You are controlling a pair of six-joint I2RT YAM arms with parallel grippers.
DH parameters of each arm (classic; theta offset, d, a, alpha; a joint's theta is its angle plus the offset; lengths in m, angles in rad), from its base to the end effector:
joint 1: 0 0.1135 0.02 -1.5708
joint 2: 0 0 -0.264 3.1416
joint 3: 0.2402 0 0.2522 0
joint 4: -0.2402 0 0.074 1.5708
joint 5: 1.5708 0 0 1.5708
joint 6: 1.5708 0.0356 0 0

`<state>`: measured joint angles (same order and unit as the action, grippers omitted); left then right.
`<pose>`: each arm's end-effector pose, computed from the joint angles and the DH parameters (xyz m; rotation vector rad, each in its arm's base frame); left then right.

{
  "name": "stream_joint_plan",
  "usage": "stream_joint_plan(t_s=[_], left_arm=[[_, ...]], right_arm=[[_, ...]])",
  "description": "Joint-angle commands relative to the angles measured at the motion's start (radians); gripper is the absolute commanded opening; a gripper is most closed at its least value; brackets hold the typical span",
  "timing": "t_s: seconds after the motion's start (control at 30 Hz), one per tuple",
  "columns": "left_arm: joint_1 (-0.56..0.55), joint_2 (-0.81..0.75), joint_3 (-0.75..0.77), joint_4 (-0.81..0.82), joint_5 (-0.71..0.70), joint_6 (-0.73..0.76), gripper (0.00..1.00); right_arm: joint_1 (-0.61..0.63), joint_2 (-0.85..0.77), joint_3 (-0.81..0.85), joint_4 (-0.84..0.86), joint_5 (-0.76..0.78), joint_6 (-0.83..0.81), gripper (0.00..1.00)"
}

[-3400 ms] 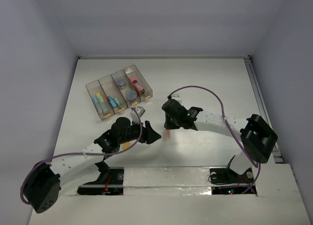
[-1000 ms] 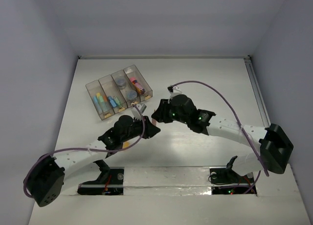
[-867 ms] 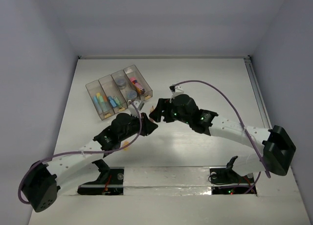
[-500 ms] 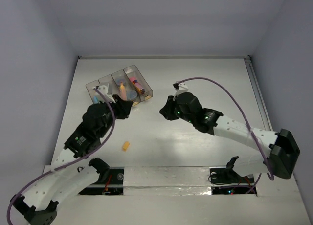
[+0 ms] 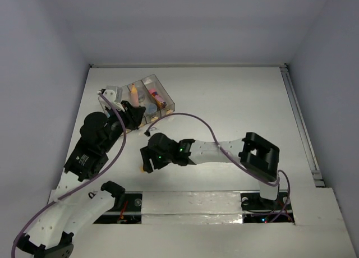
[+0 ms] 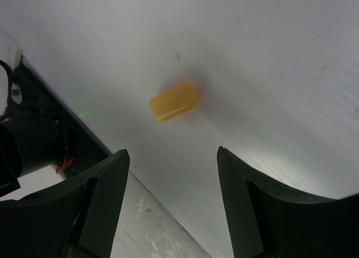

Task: Sort the stationery into containers
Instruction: Close the pen cap on the pen.

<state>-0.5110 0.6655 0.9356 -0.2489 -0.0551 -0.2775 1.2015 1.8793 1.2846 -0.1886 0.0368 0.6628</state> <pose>0.1248 -0.0677 0.4020 0.1397 1.5725 -0.5790 0.1508 0.3859 0.2002 -0.6530 2.4381 0.8142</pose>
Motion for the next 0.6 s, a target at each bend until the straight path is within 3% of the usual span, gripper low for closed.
stream_joint_plan(t_s=[0.0, 0.2, 0.57], left_arm=[[0.048, -0.003, -0.010, 0.095, 0.233, 0.021, 0.00], [0.092, -0.033, -0.084, 0.194, 0.442, -0.011, 0.00], [0.081, -0.099, -0.113, 0.180, 0.402, 0.023, 0.00]], right_arm=[[0.042, 0.073, 0.085, 0.000, -0.021, 0.053, 0.70], [0.052, 0.178, 0.136, 0.015, 0.006, 0.113, 0.67], [0.062, 0.319, 0.311, -0.124, 0.109, 0.121, 0.58]])
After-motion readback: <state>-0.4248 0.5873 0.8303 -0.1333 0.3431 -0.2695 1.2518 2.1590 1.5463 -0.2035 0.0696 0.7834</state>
